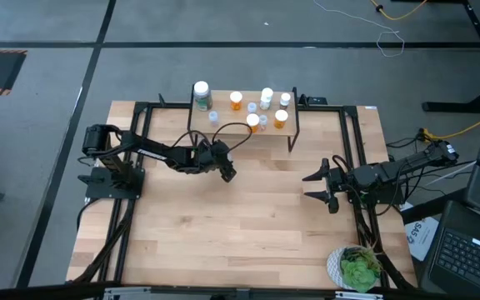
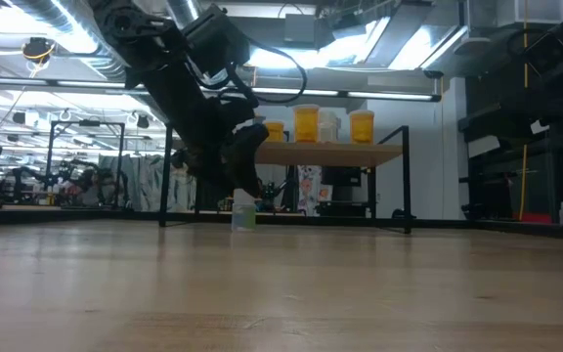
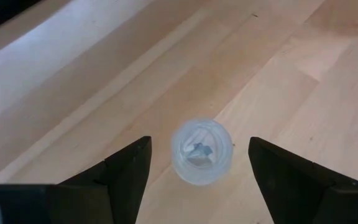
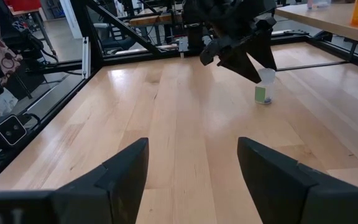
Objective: Pick and place medicine bottles onto shelf by color
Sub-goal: Put the pill bottle on the shelf
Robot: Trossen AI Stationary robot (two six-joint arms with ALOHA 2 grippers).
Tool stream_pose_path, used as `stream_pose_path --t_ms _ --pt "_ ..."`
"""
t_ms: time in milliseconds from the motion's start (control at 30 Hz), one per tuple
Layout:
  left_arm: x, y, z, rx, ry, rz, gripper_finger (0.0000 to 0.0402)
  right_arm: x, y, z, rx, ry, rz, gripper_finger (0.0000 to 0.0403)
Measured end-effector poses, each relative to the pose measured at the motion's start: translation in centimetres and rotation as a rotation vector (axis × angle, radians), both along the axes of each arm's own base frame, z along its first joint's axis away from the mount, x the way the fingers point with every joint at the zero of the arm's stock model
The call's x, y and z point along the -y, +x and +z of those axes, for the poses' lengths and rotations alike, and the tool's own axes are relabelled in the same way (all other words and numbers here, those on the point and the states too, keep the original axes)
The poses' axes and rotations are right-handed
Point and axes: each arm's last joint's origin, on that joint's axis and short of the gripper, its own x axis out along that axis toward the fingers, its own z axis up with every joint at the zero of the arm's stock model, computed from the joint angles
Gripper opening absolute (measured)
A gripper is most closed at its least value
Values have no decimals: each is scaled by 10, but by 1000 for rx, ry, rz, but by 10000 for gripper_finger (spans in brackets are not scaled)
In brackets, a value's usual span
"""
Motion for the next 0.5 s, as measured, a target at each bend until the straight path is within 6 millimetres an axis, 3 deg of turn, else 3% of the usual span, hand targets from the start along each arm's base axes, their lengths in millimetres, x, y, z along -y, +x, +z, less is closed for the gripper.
stream_pose_path --t_ms 500 --pt "0 0 0 0 -13 -12 249 0 0 0 0 2 0 248"
